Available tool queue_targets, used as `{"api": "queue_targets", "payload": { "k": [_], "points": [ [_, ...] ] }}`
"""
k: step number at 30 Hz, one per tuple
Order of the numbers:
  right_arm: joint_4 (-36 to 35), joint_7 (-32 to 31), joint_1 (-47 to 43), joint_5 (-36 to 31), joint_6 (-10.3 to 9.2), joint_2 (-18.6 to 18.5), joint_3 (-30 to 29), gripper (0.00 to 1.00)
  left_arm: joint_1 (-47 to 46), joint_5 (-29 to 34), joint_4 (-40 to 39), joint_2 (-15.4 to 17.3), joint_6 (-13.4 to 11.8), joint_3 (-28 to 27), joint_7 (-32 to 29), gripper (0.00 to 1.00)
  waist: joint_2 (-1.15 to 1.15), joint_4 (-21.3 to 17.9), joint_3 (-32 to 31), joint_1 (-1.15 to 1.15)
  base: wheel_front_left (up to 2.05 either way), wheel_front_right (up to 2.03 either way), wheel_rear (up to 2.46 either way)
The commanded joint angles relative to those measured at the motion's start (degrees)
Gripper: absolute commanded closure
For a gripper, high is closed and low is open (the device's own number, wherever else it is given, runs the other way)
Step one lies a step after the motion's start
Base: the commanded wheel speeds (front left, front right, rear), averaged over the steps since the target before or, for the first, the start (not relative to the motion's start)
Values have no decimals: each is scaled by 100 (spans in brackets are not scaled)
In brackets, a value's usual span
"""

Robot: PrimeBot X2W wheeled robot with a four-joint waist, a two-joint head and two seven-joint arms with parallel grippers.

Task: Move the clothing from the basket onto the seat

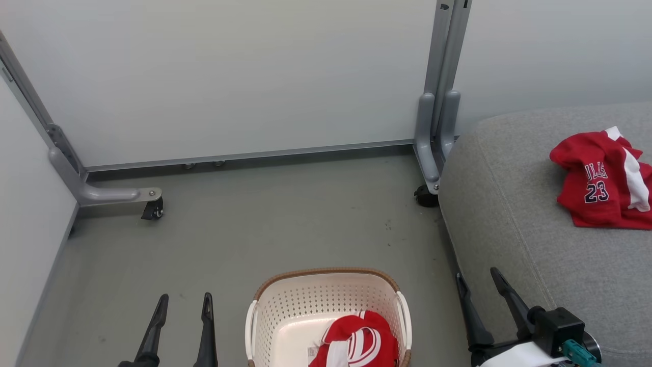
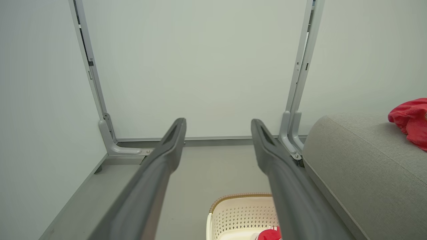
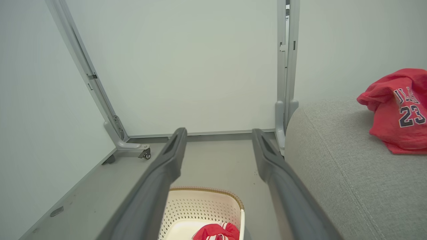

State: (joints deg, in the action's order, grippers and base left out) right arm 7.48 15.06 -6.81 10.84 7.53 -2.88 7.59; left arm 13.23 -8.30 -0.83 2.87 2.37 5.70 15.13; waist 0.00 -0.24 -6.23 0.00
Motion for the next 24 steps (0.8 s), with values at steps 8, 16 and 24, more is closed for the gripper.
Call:
{"api": "queue_targets", "payload": {
  "k": [8, 16, 24],
  "points": [
    [-25, 17, -21, 82, -8, -5, -3, 0, -15, 3, 45, 5, 63, -25, 3, 0, 0, -64, 33, 0, 0, 0, 0],
    [-12, 17, 55, 46, -8, -7, -169, 0, -165, 0, 169, 5, 107, -4, 2, 0, 0, -188, 340, 0, 0, 0, 0],
    [-91, 17, 301, -167, -8, -7, -507, 0, -587, -27, 357, 6, 212, 85, 3, 0, 0, -383, 1121, 0, 0, 0, 0]
  ]
}}
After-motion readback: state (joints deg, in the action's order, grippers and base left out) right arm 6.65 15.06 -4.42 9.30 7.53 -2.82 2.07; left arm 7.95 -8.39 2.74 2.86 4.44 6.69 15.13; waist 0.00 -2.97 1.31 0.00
